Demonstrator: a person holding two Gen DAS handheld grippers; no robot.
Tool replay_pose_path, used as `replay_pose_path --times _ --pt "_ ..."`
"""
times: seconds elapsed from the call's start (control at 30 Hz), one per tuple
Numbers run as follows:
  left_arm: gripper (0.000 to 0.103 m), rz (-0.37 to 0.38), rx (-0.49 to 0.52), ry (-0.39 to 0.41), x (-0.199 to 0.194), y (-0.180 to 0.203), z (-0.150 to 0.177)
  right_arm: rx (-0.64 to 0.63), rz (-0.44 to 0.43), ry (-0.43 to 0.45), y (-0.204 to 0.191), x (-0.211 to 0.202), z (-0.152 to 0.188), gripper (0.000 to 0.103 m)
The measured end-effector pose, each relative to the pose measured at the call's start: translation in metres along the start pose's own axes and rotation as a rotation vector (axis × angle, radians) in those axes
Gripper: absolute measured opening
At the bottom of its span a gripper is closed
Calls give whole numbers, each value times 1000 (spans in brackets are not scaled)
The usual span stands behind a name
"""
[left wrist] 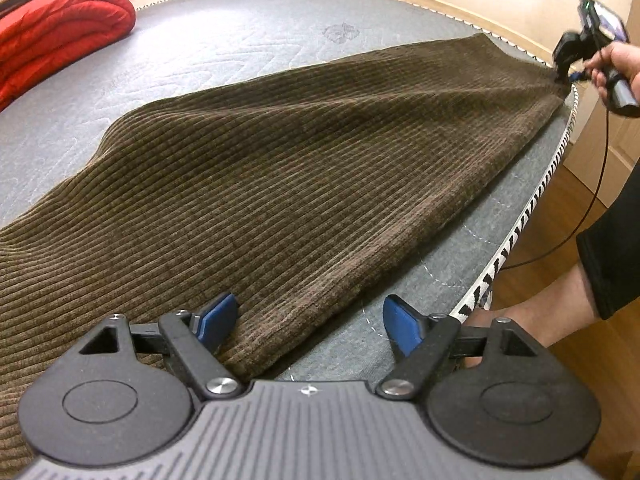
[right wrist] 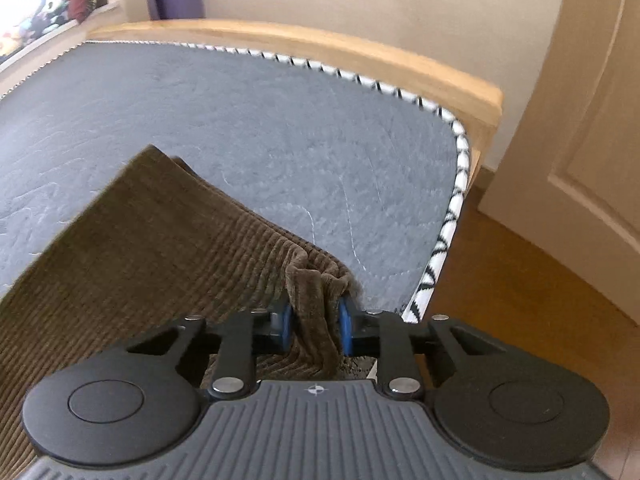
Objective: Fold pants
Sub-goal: 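Lift the pants leg end with the right tool and fold it over the pants body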
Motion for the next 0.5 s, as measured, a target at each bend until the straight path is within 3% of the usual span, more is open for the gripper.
replay_pose_path --times 0.13,0.27,0.4,0.47,0.5 --pt "85 -44 -9 -15 1 -9 -3 -39 -31 160 -24 -57 -27 20" --pt "86 -57 -150 -15 -4 -35 -5 -225 -214 394 -107 -154 -31 20" --pt "86 -61 -252 4 -11 -51 -7 -492 -514 566 -207 -273 43 20" --pt "86 -58 -286 13 -15 -56 -8 -627 -675 594 -249 -324 103 22" --pt "86 -55 -301 14 -17 -57 -8 -694 -758 566 -267 -341 138 22"
Point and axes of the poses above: each gripper's, at about its wrist camera, not at the fingertips, and x roughly the way its jaws point, y to its right, z to its underside, the point moved 10 cm from there along x, roughly the way its jaws point, and after that the axes turned 9 degrees about y, right-handed, at the moved point
